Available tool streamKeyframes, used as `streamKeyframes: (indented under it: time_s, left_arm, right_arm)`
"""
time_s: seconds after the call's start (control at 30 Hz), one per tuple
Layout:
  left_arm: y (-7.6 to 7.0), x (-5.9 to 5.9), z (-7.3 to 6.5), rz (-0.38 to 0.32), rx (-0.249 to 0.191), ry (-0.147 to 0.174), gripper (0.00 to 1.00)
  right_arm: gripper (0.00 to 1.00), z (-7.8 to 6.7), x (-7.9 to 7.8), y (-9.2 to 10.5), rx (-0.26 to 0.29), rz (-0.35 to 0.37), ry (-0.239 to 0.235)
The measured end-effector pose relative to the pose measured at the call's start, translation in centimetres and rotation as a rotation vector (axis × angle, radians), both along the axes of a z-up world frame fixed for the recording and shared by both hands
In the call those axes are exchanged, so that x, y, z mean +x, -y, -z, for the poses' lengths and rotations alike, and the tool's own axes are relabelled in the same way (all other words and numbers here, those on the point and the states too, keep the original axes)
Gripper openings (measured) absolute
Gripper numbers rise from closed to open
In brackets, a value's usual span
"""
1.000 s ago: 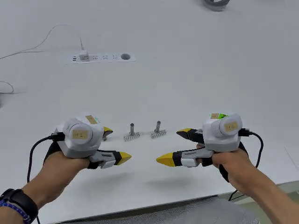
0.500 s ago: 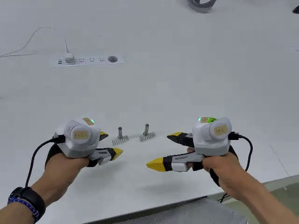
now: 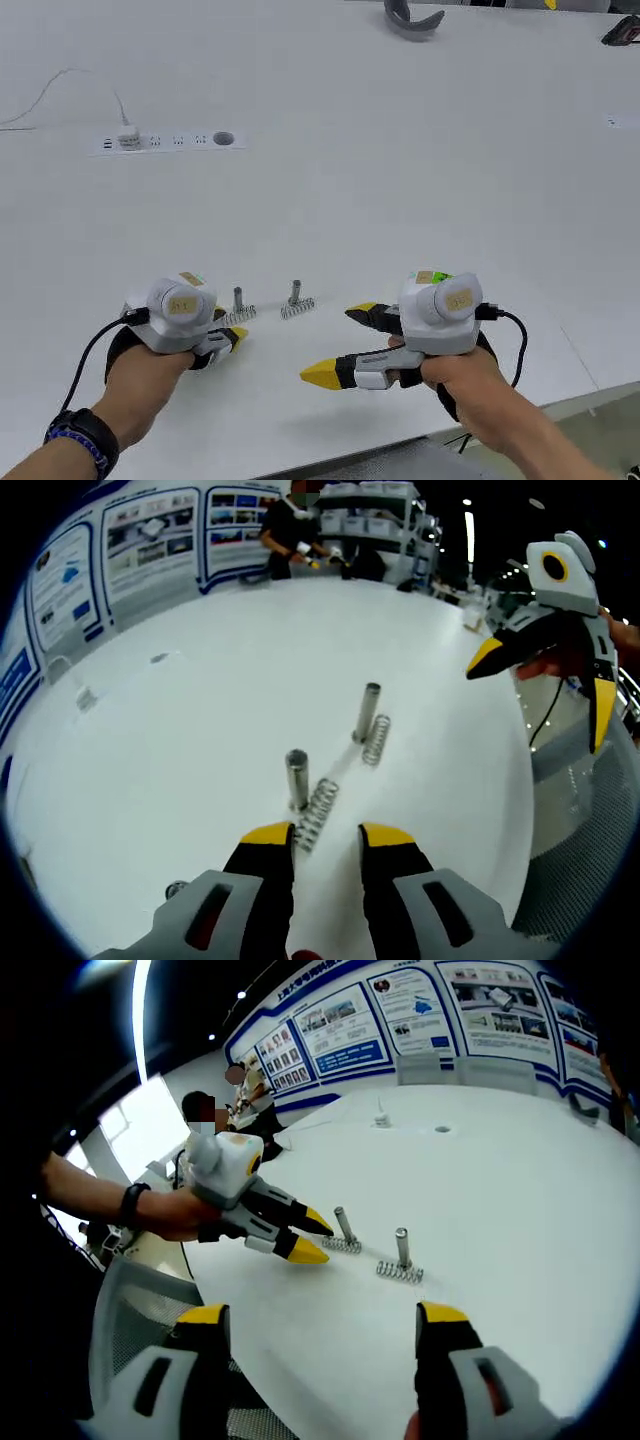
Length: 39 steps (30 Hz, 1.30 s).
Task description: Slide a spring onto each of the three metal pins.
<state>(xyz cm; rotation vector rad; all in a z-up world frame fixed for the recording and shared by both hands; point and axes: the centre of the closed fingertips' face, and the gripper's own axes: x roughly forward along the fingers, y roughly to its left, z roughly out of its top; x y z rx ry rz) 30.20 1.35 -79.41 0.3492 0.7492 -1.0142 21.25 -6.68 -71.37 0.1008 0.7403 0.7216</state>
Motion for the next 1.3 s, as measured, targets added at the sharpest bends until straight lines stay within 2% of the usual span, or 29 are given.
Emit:
streamKeyframes:
  time_s: [0.23,0.3,0.4,0.67,0.7,0.83,1.1,1.3]
  left_arm:
    - [-0.2,0.5,0.6,-0.020,0.024,0.003,0.18]
    - [-0.4,0.7,0.9,-0.022,0.039,0.013,0.16]
    - [-0.6,0.7,1.1,-0.038,0.038,0.002,0.14]
    - [-0.6,0.6,1.1,-0.043,0.038,0.003,0.12]
    - [-0.6,0.3,1.1,-0.039,0.032,-0.007,0.12]
    - [-0.6,-0.4,1.0,-0.028,0.026,-0.016,0.11]
    - [-1.5,-1.8,0.7,-0.045,0.010,-0.049,0.10]
    - [-2.4,-2.5,0.3,-0.051,0.005,-0.053,0.10]
  right_arm:
    - [0.77,0.0,-0.2,0.2,-0.002,0.004,-0.006]
    - [0.77,0.0,-0.2,0.3,-0.002,0.005,-0.006]
    - [0.77,0.1,-0.1,0.2,-0.001,0.004,-0.007]
    - [0.77,0.2,-0.1,-0.1,0.000,-0.005,-0.009]
    - [0.77,0.3,-0.1,-0.1,-0.001,-0.005,-0.009]
    - [0.77,0.3,-0.2,-0.1,0.001,-0.005,-0.010]
    - [0.76,0.7,-0.8,-0.2,0.007,-0.003,-0.021]
    - [0.76,0.9,-1.0,-0.5,0.013,-0.003,-0.027]
